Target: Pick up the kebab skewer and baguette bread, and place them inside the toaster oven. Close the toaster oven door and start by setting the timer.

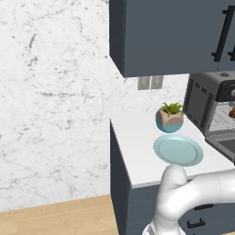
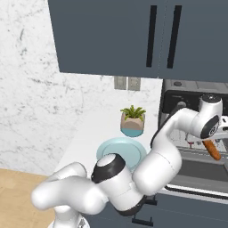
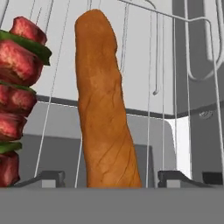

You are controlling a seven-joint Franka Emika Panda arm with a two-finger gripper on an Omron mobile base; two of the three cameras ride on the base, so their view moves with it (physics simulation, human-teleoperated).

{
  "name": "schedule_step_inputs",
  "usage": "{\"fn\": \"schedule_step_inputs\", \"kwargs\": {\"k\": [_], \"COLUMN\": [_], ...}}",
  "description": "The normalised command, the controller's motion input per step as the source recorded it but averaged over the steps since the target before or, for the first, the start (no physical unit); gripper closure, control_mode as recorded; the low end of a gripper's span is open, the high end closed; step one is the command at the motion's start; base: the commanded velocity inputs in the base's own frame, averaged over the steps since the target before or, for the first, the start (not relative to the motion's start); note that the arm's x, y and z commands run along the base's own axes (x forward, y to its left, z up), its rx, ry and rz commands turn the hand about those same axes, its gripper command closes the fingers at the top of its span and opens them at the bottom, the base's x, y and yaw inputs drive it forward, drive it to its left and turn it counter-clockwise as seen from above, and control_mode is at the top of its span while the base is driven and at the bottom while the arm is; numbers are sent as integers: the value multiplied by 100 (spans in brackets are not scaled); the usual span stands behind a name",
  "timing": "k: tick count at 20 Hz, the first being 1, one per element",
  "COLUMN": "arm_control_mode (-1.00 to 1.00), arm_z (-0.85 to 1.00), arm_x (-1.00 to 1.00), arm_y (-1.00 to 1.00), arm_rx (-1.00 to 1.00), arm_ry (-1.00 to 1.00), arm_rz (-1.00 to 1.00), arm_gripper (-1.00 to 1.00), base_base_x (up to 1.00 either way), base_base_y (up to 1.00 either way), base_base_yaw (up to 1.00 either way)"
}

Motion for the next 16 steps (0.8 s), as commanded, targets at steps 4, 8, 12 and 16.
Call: {"fn": "schedule_step_inputs", "kwargs": {"k": [4, 8, 12, 16], "arm_control_mode": [-100, -100, -100, -100], "arm_z": [0, 0, 0, 8], "arm_x": [10, 0, 0, -35], "arm_y": [0, -3, -7, -13], "arm_rx": [2, 2, 2, 1], "arm_ry": [6, 2, 0, 0], "arm_rz": [5, 6, 6, 4], "arm_gripper": [-100, -100, -100, -100], "base_base_x": [0, 0, 0, 0], "base_base_y": [0, 0, 0, 0], "base_base_yaw": [0, 0, 0, 0]}}
